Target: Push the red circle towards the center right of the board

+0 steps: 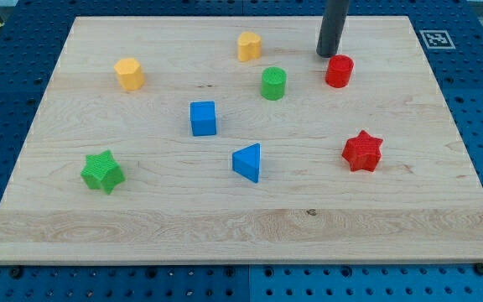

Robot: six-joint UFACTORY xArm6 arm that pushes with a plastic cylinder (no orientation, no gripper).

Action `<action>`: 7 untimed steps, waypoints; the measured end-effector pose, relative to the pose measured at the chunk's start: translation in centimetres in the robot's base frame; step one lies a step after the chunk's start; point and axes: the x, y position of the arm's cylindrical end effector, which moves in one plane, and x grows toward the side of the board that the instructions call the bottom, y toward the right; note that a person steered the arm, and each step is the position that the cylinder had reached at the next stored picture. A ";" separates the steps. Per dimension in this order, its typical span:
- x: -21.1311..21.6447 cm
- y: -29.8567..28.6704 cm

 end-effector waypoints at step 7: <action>6.9 -1.5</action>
